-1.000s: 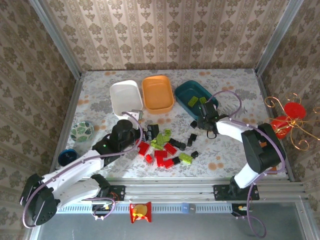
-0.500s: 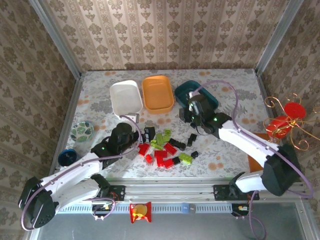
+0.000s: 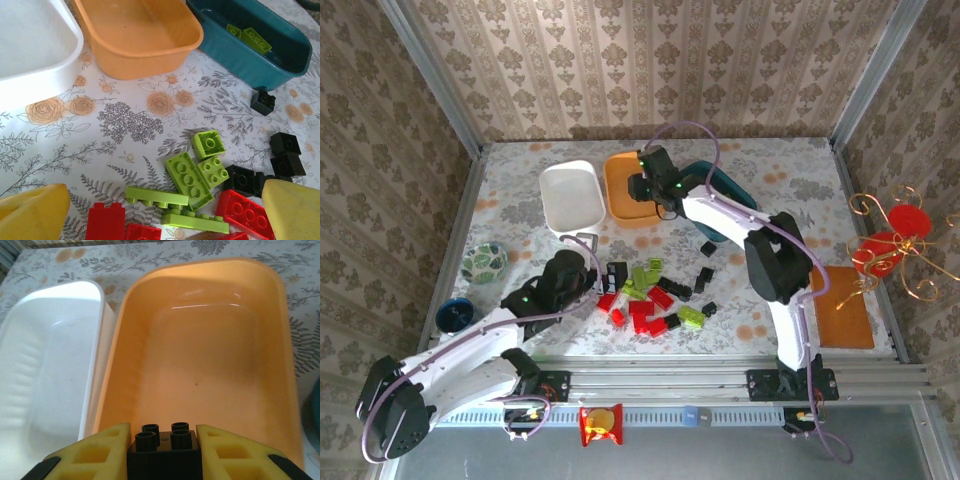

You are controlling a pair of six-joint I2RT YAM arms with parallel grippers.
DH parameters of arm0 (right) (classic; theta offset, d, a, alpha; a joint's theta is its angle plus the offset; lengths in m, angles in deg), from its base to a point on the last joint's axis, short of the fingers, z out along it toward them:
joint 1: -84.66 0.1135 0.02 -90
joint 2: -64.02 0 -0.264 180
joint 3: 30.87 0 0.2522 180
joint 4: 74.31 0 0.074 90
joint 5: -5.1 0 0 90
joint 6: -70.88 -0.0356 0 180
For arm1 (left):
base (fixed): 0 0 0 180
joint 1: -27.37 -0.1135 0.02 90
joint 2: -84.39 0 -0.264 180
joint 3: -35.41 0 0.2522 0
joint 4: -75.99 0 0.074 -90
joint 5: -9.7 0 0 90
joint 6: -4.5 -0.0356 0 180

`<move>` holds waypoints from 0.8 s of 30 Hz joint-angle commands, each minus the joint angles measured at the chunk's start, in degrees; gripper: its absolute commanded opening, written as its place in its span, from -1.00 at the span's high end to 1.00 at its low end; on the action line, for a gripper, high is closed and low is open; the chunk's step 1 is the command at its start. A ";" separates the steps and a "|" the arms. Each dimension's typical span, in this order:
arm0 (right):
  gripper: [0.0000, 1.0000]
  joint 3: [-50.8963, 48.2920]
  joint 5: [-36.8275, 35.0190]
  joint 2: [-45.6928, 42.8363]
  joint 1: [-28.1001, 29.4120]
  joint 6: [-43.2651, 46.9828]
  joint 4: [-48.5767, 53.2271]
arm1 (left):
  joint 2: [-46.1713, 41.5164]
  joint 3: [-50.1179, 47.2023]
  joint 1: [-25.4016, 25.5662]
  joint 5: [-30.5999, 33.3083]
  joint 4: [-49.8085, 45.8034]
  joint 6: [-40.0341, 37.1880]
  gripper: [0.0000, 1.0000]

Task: Sort the legos into containers by color
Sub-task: Place the lego in the container.

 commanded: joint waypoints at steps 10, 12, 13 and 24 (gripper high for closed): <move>-0.38 7.28 -1.01 2.74 0.56 -2.08 6.79 | -1.19 -0.08 -0.33 -0.91 -2.22 -0.62 -0.99; -0.42 4.72 -0.86 -0.46 0.67 -1.82 5.77 | -1.24 0.01 -0.37 -1.12 -2.33 -0.75 -1.00; -0.43 3.05 -0.88 -2.47 0.84 -1.79 5.29 | -1.20 0.14 -0.39 -1.27 -2.33 -0.88 -0.99; -0.45 -29.71 -3.90 -30.72 2.17 -4.92 5.33 | -0.87 1.41 -0.60 -1.18 -2.29 -2.15 -1.00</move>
